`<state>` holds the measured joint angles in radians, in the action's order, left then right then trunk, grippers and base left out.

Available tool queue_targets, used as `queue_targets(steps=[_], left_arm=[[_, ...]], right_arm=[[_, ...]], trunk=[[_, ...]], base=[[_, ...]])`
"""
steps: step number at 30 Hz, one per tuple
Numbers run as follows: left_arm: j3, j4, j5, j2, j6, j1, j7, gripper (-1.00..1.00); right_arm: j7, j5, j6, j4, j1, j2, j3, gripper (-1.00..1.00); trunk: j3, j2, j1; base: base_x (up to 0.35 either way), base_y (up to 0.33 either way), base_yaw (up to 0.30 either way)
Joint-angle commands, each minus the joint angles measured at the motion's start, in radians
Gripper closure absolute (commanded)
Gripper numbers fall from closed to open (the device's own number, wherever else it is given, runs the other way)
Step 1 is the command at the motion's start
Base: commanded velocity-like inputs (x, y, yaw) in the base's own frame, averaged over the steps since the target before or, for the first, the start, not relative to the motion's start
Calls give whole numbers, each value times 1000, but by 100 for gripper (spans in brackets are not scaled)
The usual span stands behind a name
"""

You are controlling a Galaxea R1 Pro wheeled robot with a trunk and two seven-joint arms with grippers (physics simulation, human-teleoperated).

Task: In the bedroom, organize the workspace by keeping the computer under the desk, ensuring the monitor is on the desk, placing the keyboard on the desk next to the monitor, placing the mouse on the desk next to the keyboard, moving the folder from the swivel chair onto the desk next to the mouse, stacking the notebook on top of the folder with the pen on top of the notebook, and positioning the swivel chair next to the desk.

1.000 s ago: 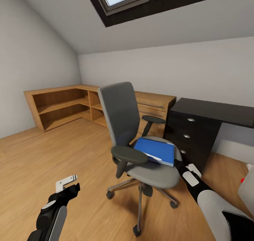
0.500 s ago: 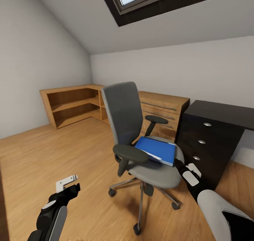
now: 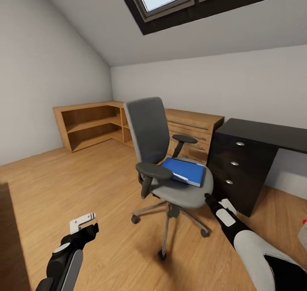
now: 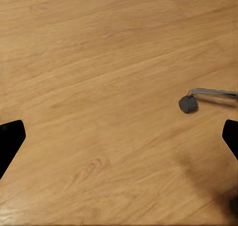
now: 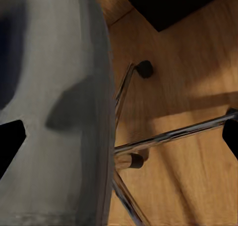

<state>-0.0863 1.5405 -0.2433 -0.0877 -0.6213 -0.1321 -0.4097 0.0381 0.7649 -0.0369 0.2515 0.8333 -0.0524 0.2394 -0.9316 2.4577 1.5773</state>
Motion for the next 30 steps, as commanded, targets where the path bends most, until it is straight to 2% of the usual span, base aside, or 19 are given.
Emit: queue_targets(steps=[1, 3, 5, 9, 14, 22, 26, 30], left_arm=[[0, 1, -11, -1, -3, -1, -8, -100], [0, 1, -10, -1, -3, -1, -8, -100], [1, 1, -10, -1, -3, -1, -8, -100], [31, 1, -10, -1, -2, -1, -10, -100], [45, 1, -10, -1, -3, -1, -11, -100], [89, -26, -8, -1, -2, -1, -12, -100], [88, -21, -8, -9, 5, -1, -14, -100], [73, -2, -9, 1, 8, -1, -14, -100]], right_arm=[[-3, 17, -4, -4, 0, 9, -12, -100], [-12, 16, -4, -5, 0, 26, -13, -100], [-14, 16, -3, -6, -1, 30, -14, -100], [-15, 15, -4, -6, -2, 51, -14, -100], [-15, 14, -5, -6, -2, 60, -17, -100], [-15, 7, -5, 13, -2, 77, -22, -100], [-12, 7, -7, 18, -1, 73, -20, -100], [-14, 8, -6, 25, -2, 50, -21, -100]], trunk=[[-1, 0, 0], [-1, 0, 0], [-1, 0, 0], [-1, 0, 0], [-1, 0, 0], [-1, 0, -1], [-1, 0, -1], [-1, 0, -1]], base=[[-65, -12, 0], [-25, -5, 0], [-11, -2, 0], [-2, 0, 63], [0, 0, 195], [182, 0, 13], [0, 0, 0], [0, 0, 0]])
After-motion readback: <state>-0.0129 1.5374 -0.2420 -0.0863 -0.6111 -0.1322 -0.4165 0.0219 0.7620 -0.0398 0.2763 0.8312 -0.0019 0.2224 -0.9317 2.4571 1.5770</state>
